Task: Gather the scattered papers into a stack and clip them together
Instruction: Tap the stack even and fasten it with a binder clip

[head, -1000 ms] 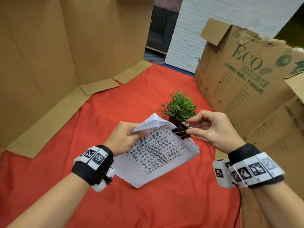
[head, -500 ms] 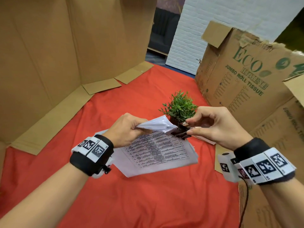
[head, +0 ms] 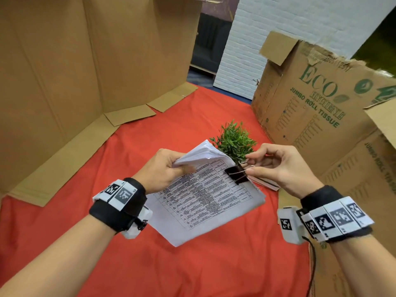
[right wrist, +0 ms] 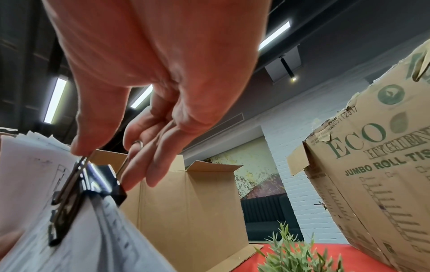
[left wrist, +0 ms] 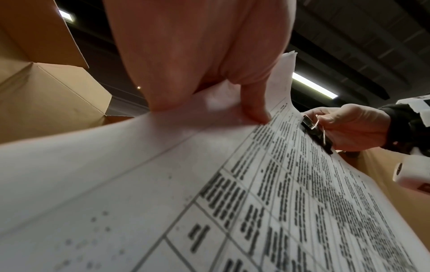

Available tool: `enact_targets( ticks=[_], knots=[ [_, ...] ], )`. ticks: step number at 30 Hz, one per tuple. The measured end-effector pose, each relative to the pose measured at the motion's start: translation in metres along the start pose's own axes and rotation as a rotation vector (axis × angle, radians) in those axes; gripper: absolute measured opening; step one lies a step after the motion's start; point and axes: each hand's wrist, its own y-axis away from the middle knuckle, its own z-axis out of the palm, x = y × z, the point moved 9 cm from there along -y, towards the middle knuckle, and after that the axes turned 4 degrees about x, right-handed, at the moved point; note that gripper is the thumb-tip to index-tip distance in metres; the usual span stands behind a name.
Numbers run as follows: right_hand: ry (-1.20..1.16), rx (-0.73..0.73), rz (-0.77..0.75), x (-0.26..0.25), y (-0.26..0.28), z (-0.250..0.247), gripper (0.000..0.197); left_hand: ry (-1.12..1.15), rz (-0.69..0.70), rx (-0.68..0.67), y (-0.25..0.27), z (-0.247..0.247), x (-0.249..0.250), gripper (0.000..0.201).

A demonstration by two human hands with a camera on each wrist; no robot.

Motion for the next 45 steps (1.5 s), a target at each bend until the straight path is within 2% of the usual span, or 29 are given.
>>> enact_targets(
  ticks=[3, 7, 9, 12, 15, 18, 20, 22, 23, 25, 26, 28, 30, 34, 36, 38, 40, 43, 45],
  knots=[
    [-0.036, -0.038, 0.033, 0.004, 0.0, 0.003, 0.049, 0.02, -0.018, 0.006, 0.002, 0.001, 0.002, 0.039],
    [-0.091, -0.021, 0.058, 0.006, 0.005, 0.006, 0.04, 0.078, -0.045, 0.035, 0.006, 0.001, 0.001, 0.04],
    [0.049, 0.064, -0.019, 0.0, 0.006, 0.0, 0.027, 0.138, -0.073, 0.087, 0.008, -0.002, -0.002, 0.03],
    [0.193, 0.105, -0.118, -0.001, 0.011, 0.002, 0.026, 0.202, -0.131, 0.147, 0.014, -0.006, -0.015, 0.026],
    [0.165, 0.041, -0.05, 0.016, 0.013, 0.016, 0.037, 0.226, -0.16, 0.14, 0.02, -0.002, -0.023, 0.03],
    [0.165, 0.051, 0.002, 0.024, 0.011, 0.023, 0.043, 0.247, -0.172, 0.133, 0.024, 0.0, -0.024, 0.024],
    [0.23, -0.015, 0.043, 0.029, 0.009, 0.035, 0.038, 0.273, -0.158, 0.128, 0.023, 0.001, -0.017, 0.027],
    [0.259, -0.076, 0.079, 0.035, 0.007, 0.046, 0.025, 0.262, -0.132, 0.127, 0.019, -0.002, -0.009, 0.033],
    [0.259, -0.091, 0.074, 0.038, 0.006, 0.048, 0.029, 0.247, -0.125, 0.126, 0.017, -0.004, -0.006, 0.036],
    [0.139, -0.117, 0.103, 0.047, 0.002, 0.048, 0.065, 0.222, -0.116, 0.114, 0.015, -0.01, -0.006, 0.034],
    [0.009, -0.118, 0.179, 0.054, 0.001, 0.046, 0.083, 0.21, -0.117, 0.106, 0.016, -0.012, -0.008, 0.03],
    [-0.194, -0.1, 0.333, 0.059, 0.003, 0.048, 0.098, 0.207, -0.117, 0.101, 0.017, -0.015, -0.011, 0.022],
    [-0.17, -0.13, 0.363, 0.058, -0.001, 0.053, 0.096, 0.212, -0.121, 0.099, 0.017, -0.016, -0.013, 0.022],
    [0.017, -0.165, 0.239, 0.046, -0.011, 0.054, 0.079, 0.195, -0.127, 0.153, 0.015, -0.023, -0.019, 0.03],
    [0.191, -0.183, 0.15, 0.04, -0.014, 0.054, 0.076, 0.205, -0.117, 0.152, 0.014, -0.025, -0.02, 0.032],
    [0.366, -0.237, 0.123, 0.042, -0.013, 0.064, 0.069, 0.196, -0.107, 0.123, 0.013, -0.022, -0.022, 0.033],
    [0.382, -0.25, 0.121, 0.047, -0.011, 0.078, 0.062, 0.216, -0.119, 0.076, 0.011, -0.016, -0.025, 0.024],
    [0.423, -0.175, 0.08, 0.046, -0.018, 0.079, 0.067, 0.23, -0.141, 0.062, 0.009, -0.013, -0.027, 0.043],
    [0.444, -0.184, 0.106, 0.045, -0.027, 0.074, 0.049, 0.246, -0.145, 0.075, 0.005, -0.017, -0.027, 0.031]
  ],
)
